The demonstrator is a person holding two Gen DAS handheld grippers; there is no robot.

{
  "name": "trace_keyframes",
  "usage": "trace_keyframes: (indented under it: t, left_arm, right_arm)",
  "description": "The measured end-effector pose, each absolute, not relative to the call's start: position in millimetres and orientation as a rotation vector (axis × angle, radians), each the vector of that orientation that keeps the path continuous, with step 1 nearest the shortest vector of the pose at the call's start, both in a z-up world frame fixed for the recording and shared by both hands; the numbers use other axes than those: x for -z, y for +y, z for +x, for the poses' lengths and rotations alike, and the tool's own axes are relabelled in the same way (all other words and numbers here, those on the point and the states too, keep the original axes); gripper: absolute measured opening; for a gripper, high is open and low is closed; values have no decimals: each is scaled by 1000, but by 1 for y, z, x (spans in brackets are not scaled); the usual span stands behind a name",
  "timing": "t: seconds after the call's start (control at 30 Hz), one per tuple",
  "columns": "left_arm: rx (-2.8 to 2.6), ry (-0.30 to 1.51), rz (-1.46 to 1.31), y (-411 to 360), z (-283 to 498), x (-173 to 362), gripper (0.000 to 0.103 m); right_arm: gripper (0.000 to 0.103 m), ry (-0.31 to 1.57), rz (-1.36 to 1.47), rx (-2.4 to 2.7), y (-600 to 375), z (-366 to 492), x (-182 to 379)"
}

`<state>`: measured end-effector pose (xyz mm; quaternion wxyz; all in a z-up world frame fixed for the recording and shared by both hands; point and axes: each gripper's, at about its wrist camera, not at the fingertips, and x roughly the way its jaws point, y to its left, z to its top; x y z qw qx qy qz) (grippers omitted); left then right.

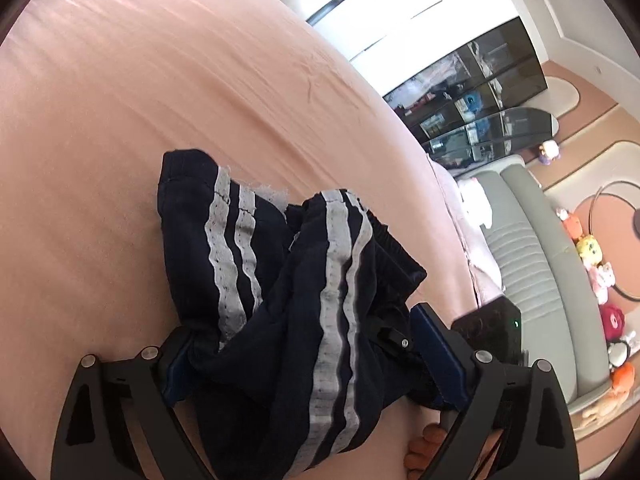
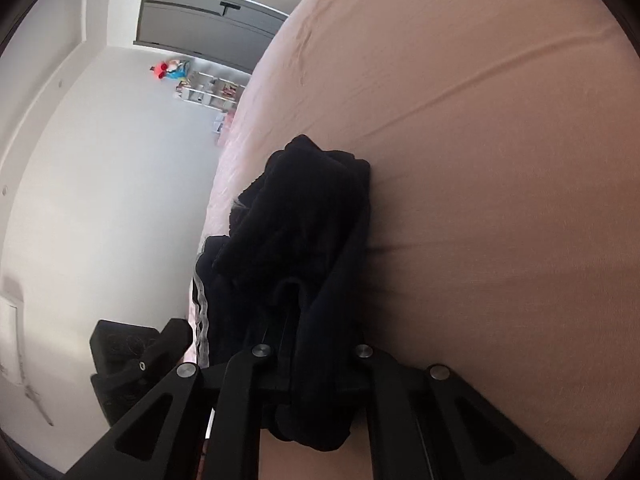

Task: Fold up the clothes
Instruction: 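Close the left gripper on the shorts bundle while the right gripper grasps its other side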

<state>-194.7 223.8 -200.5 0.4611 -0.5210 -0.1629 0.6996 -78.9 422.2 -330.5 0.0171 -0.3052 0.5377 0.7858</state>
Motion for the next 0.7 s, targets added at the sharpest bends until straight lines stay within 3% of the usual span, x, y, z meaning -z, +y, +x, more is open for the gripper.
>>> trace_keyframes:
  t: [0.2, 0.27, 0.33, 0.37, 0.4, 0.57, 0.7]
  left_arm:
    - [-1708, -357, -1335, 229, -200, 200, 93]
    - [-1708, -331, -1376, 232, -203, 199, 87]
    - [-1737, -307, -1430, 229, -208, 200, 63]
    - [-1759, -295, -1461, 226, -211, 201, 27]
    - [-1743, -326, -1478, 219, -216, 207, 19]
    - [-1576, -552, -1525, 195, -239, 232, 13]
    - [-1651, -478, -1453, 198, -230, 223, 13]
  right_arm:
    - [3, 1679, -938, -2449, 421, -71, 327]
    - [4, 1669, -936, -2456, 418, -68, 326]
    - [4, 1661, -938, -2459, 415, -66, 326]
    - [4, 1657, -938, -2461, 413, -65, 326]
    - [4, 1654, -939, -2463, 411, -63, 326]
    - [5, 1630, -944, -2473, 405, -61, 326]
    - [5, 1615, -949, -2468, 402, -66, 324]
